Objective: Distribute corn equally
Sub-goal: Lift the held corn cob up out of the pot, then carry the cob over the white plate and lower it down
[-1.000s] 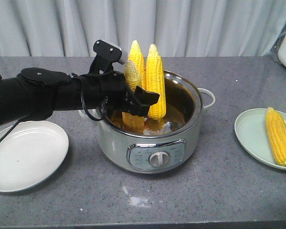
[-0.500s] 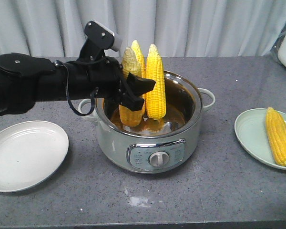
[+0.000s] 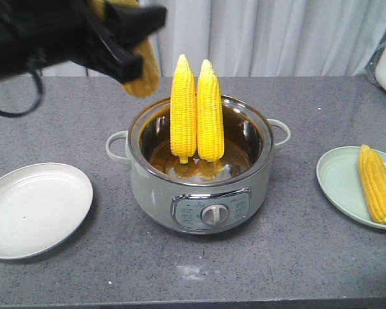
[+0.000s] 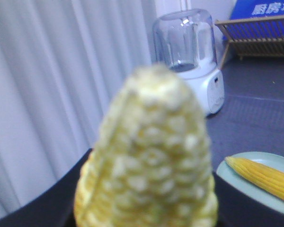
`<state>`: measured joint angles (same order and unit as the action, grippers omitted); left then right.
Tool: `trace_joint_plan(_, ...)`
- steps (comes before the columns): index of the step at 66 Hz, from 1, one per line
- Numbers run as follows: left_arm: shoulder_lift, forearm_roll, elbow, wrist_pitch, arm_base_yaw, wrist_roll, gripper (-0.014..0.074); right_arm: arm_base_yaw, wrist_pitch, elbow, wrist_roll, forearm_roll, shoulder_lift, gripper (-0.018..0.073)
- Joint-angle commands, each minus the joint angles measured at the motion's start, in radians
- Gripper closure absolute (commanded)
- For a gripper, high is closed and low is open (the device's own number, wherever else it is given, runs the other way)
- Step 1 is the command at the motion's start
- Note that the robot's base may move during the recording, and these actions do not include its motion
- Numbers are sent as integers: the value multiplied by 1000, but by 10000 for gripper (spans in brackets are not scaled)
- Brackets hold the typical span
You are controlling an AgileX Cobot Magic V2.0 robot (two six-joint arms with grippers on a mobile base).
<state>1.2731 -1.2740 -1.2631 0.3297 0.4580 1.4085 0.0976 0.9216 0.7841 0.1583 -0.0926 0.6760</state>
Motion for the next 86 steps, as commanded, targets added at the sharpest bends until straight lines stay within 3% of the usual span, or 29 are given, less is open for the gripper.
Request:
trace_joint_plan(1, -79, 79, -26, -83, 1, -109, 307, 0, -55, 24, -1, 1, 0, 102)
trace_joint_plan(11, -128, 304, -26, -102, 1, -330, 307, 0, -55, 24, -1, 1, 0, 102)
trace_joint_plan(21, -147, 580, -27, -44, -43, -644, 307, 0, -55, 24, -1, 1, 0, 102)
trace_joint_plan(38, -144, 1158, -110, 311, -150, -1207, 307, 0, -55, 24, -1, 1, 0, 102)
trace_joint_plan(43, -144, 1325, -120, 397, -172, -1331, 307, 0, -54, 24, -1, 1, 0, 102)
trace_joint_plan(48, -140, 1437, -120, 476, -190, -1428, 307, 0, -54, 24, -1, 1, 0, 102)
trace_joint_plan(56, -117, 1535, -120, 575, -210, -1508, 307, 0, -55, 24, -1, 1, 0, 102)
trace_joint_plan(86, 106, 1537, -120, 801, -223, -1526, 307, 0, -55, 24, -1, 1, 0, 102)
